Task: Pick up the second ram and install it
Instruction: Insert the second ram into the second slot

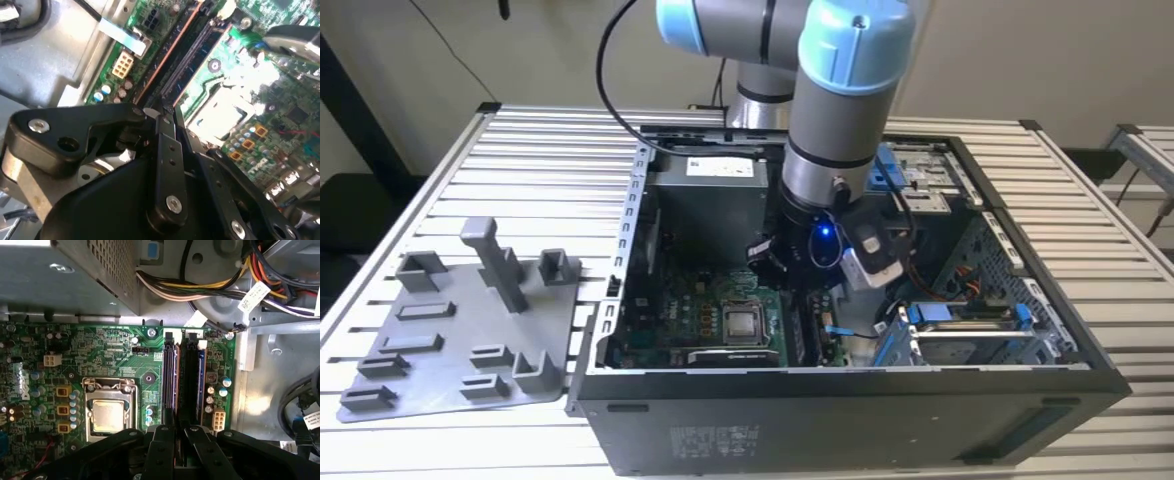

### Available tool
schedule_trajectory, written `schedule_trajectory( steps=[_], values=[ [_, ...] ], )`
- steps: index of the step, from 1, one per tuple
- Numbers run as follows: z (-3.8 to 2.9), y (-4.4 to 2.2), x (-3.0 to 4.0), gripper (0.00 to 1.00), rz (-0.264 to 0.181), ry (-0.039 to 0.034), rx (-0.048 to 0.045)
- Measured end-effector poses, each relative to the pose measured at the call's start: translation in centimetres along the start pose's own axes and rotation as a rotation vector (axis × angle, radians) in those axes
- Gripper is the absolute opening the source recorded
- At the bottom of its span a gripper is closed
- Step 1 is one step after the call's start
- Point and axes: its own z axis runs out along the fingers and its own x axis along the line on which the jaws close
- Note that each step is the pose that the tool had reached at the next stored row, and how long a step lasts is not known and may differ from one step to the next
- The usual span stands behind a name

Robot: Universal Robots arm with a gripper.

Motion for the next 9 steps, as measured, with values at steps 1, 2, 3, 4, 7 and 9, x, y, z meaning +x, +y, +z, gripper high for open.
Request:
schedule_trajectory(
  steps=[1, 2, 3, 4, 7, 9],
  values=[
    [0.02, -0.01, 0.0, 0.14, 0.0, 0.0001, 0.0004],
    [0.04, -0.02, 0.0, 0.14, 0.0, 0.0001, 0.0005],
    [0.04, -0.01, 0.0, 0.14, 0.0, 0.0001, 0.0005],
    [0.04, -0.02, 0.0, 0.14, 0.0, 0.0002, 0.0006],
    [0.06, -0.01, 0.0, 0.14, 0.0, 0.0001, 0.0007],
    [0.06, -0.01, -0.01, 0.14, 0.001, 0.0, 0.0027]
  ],
)
